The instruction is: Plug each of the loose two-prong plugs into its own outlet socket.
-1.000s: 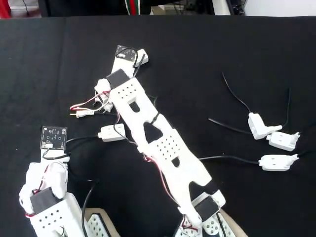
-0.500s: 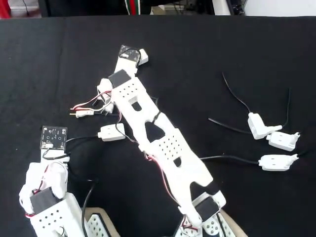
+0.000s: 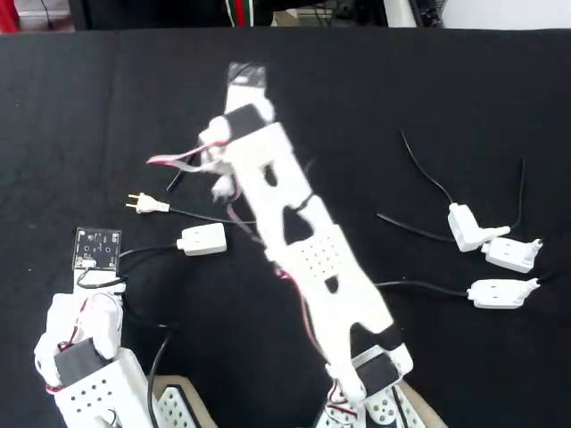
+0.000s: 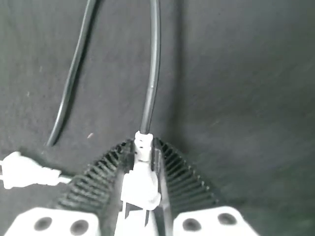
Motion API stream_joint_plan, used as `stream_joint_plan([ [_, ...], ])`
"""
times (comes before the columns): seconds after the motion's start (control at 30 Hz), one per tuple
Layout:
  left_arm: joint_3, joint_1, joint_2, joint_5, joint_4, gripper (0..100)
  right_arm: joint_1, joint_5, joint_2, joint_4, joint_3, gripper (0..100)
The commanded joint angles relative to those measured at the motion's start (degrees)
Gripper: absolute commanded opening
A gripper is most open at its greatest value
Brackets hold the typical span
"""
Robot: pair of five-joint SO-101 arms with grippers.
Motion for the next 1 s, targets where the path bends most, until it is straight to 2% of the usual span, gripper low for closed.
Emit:
stream_joint_plan([
  [0.0,-0.04,0.48,-0.44,-0.53,-0.62,3,6.68,7.21,-3.65,2.29,-4.00,1.1],
  [0.17,-0.04,0.48,-0.44,-0.53,-0.70,3,15.91,18.90,-4.35,2.37,0.75,1.1],
  [0.33,-0.04,0.48,-0.44,-0.53,-0.70,3,22.15,32.44,-10.59,2.29,18.42,1.2],
  [0.5,-0.04,0.48,-0.44,-0.53,-0.62,3,22.51,46.07,-19.03,2.11,38.90,1.4],
  [0.63,-0.04,0.48,-0.44,-0.53,-0.62,3,19.78,56.35,-21.67,1.41,46.29,1.5],
  [0.77,-0.04,0.48,-0.44,-0.53,-0.62,3,16.70,61.54,-21.67,1.49,47.16,5.8],
  [0.9,-0.04,0.48,-0.44,-0.62,-0.62,3,16.26,61.10,-22.37,1.93,46.20,17.6],
  [0.97,-0.04,0.48,-0.44,-0.62,-0.53,3,16.62,61.01,-23.25,1.93,45.93,19.8],
])
